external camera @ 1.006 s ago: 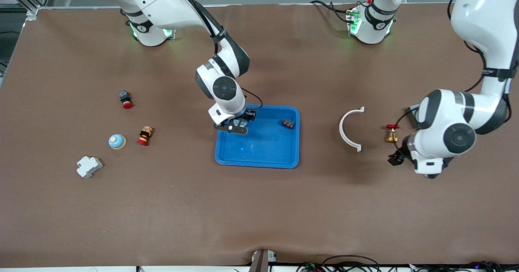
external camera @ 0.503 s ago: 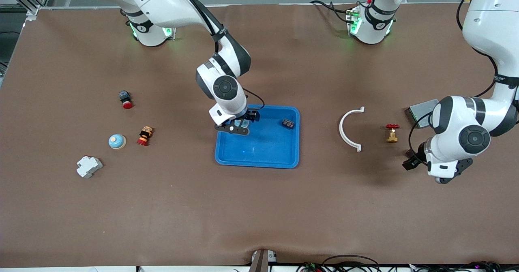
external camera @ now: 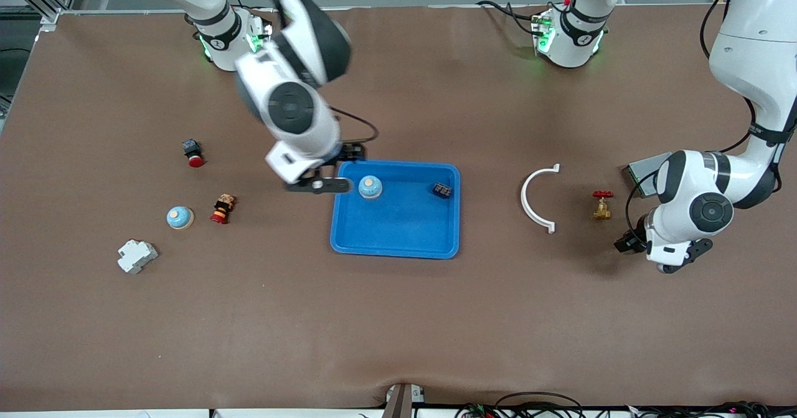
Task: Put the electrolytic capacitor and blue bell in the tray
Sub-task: 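Grasp the brown capacitor with the left gripper while the right gripper releases the bell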
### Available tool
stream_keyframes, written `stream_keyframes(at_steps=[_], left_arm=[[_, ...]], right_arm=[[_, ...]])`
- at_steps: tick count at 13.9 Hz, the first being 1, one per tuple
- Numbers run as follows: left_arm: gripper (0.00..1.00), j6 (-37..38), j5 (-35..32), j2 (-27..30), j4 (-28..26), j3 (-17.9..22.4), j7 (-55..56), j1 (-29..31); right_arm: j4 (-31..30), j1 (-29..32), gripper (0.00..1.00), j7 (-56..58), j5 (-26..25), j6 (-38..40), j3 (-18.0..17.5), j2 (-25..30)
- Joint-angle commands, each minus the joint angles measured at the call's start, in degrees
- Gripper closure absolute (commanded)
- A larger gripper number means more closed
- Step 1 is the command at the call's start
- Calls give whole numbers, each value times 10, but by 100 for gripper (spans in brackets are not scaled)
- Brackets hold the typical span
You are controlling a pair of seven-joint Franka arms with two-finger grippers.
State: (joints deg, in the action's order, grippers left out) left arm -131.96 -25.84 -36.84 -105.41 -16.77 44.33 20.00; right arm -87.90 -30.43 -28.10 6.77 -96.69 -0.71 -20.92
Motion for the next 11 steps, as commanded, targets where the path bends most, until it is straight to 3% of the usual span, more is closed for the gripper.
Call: stream_keyframes(at_steps=[1,5,9,11], left_arm=[[27,-6,-13,5,-7,-6,-5,4],[100,-6,-13,5,-4,-7,-5,5],[100,-4,2,12,0,-15,-49,10],[100,2,37,21,12,-42,-47,8]], right_arm=[[-10,70,0,99,3,40,-8,39],[-17,165,0,263,-4,63,-7,61],[-38,246,0,410,-59,29,-7,56],[-69,276,0,475,-76,-22,-7,56]])
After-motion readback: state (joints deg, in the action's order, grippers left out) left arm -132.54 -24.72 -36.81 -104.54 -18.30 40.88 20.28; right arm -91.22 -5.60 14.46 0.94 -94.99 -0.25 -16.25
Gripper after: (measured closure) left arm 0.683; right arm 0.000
